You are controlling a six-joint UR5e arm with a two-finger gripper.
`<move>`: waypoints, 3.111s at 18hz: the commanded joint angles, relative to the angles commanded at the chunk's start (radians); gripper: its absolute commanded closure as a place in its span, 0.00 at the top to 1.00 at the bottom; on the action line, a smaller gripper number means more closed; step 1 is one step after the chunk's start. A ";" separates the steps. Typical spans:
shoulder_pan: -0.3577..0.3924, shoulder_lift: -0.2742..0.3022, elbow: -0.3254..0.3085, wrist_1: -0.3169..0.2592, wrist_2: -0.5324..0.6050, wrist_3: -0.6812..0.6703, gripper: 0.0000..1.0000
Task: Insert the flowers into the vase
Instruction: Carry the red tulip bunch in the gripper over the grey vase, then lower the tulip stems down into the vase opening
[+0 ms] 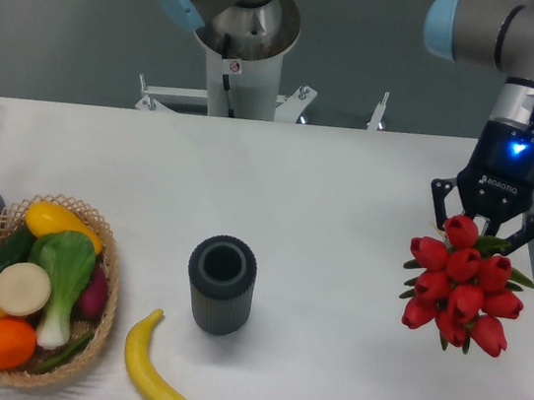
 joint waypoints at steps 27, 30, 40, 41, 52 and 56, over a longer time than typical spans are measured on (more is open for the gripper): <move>-0.152 -0.002 -0.029 0.008 -0.463 0.067 0.22; -0.167 -0.003 -0.066 0.006 -0.586 0.126 0.22; -0.205 0.038 -0.204 0.005 -0.813 0.218 0.22; -0.210 0.043 -0.212 0.005 -0.813 0.218 0.22; -0.222 0.038 -0.291 0.006 -0.825 0.219 0.22; -0.218 0.032 -0.307 0.006 -0.842 0.219 0.22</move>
